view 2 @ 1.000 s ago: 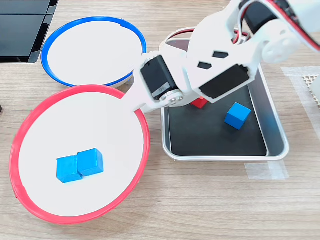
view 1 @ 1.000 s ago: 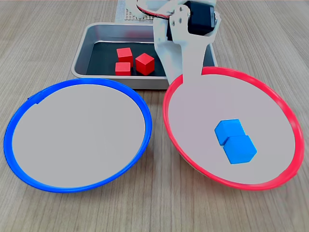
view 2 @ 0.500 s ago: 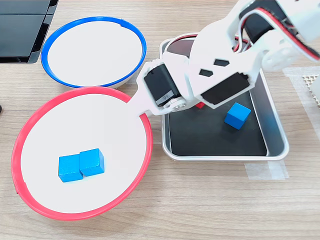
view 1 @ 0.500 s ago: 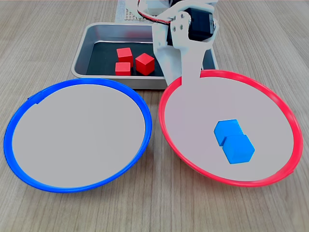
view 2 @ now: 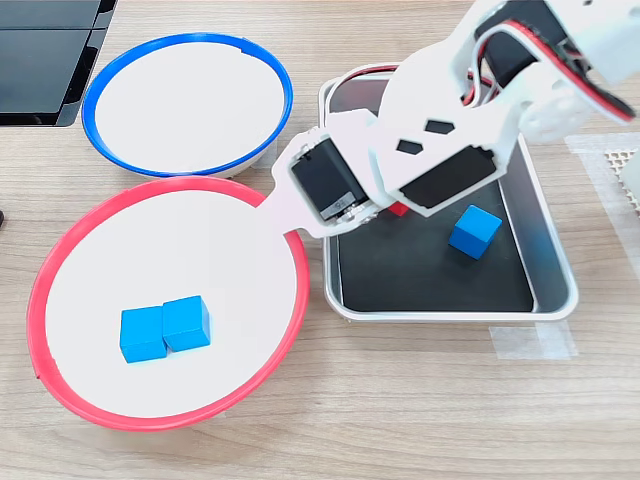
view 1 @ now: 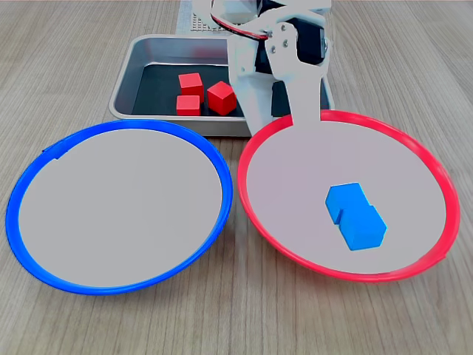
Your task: Resolve any anomalies and move all blocks to matching dishes
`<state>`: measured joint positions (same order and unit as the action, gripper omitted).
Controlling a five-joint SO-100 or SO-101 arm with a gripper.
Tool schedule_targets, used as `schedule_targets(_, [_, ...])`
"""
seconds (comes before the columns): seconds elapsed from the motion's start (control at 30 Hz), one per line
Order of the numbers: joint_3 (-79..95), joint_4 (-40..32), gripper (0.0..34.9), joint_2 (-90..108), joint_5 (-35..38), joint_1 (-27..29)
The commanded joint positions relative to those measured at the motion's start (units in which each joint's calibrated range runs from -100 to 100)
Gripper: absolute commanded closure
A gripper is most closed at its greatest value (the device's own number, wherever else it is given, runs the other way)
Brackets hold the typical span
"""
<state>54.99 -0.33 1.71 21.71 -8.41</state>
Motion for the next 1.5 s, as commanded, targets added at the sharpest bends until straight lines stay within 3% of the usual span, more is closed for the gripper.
schedule_targets(0.0, [0.2, 1.9, 17.7, 3.0, 1.4, 1.0])
schedule_targets(0.43, [4.3, 15.1, 18.6, 18.2, 3.5, 4.7])
schedule_targets(0.9, [0.5, 45.8, 19.7, 30.1, 8.3, 10.6])
schedule_targets(1.47, [-2.9, 51.2, 20.6, 20.8, 13.3, 13.1])
